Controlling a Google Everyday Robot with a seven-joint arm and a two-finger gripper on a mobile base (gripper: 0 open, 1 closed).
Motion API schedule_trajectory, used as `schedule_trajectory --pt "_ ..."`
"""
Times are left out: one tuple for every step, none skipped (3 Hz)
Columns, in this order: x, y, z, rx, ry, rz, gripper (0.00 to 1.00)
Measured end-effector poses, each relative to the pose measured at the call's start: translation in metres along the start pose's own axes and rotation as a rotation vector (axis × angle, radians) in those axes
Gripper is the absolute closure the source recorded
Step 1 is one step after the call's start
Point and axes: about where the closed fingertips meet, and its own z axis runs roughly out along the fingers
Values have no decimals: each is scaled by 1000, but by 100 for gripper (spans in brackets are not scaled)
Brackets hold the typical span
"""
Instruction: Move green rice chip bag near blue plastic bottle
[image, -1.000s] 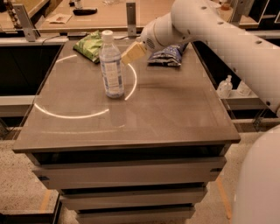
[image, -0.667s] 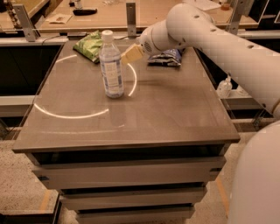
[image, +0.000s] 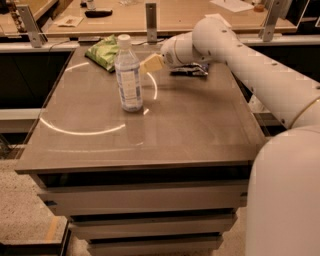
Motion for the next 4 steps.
schedule_trajectory --pt "-15 5 26 -49 -35 -20 0" --pt "-33 17 49 -98 -64 -54 0" --pt "-44 34 69 -127 -67 -77 0" --pt "-44 48 87 -149 -64 -94 0"
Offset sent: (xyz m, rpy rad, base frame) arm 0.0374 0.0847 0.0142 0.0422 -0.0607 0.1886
